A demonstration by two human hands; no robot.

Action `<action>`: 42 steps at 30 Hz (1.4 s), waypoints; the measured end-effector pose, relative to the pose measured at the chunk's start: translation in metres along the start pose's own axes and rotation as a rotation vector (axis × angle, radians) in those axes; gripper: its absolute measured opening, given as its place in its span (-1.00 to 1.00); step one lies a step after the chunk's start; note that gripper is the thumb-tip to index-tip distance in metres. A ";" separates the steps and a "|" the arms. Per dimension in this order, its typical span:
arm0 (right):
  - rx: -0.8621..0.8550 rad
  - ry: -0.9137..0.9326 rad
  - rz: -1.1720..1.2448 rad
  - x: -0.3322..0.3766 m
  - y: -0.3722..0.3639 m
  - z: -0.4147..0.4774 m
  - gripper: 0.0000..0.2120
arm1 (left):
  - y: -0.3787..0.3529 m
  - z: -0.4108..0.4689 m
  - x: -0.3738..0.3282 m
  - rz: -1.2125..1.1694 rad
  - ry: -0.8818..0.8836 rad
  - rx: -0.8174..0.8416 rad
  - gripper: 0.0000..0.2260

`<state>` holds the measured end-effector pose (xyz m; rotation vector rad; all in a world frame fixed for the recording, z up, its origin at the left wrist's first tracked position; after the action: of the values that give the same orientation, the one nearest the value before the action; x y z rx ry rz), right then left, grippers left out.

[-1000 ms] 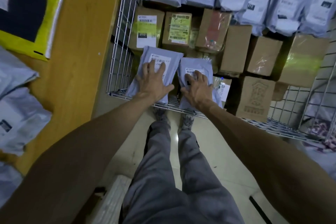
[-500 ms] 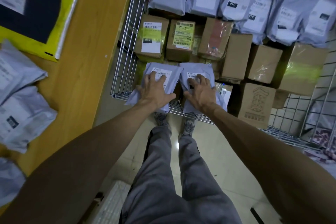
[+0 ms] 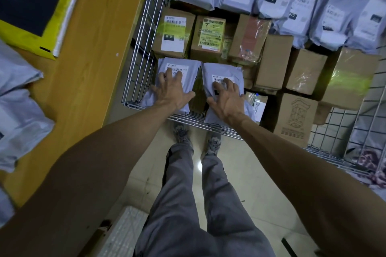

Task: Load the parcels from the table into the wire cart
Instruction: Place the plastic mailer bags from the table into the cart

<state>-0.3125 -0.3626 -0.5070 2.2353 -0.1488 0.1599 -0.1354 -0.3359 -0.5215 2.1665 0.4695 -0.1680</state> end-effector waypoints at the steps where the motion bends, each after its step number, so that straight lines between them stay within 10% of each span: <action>1: -0.007 -0.004 -0.001 0.000 -0.001 0.003 -0.54 | -0.005 0.002 0.001 0.000 0.002 -0.011 -0.23; 20: 0.156 -0.074 -0.038 0.017 -0.089 0.062 -0.24 | -0.046 0.059 0.033 -0.046 -0.019 0.015 -0.09; 30: 0.118 0.084 0.013 0.000 -0.087 0.054 -0.37 | -0.018 0.035 0.055 -0.168 -0.034 0.443 0.15; 42: 0.147 0.117 -0.116 -0.001 -0.089 0.056 -0.33 | -0.040 0.035 0.060 -0.212 -0.058 0.311 0.14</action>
<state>-0.2957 -0.3516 -0.6108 2.3664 0.0577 0.2449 -0.0941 -0.3263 -0.5891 2.4021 0.6764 -0.4452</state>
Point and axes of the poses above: each hand's wrist, its own z-axis towards the middle knuckle, its own y-axis out of the back of the hand, x = y × z, the point moved 2 cm from there along z, towards the middle knuckle, and after that the axes turned 15 degrees about -y, right-handed, at the moved point
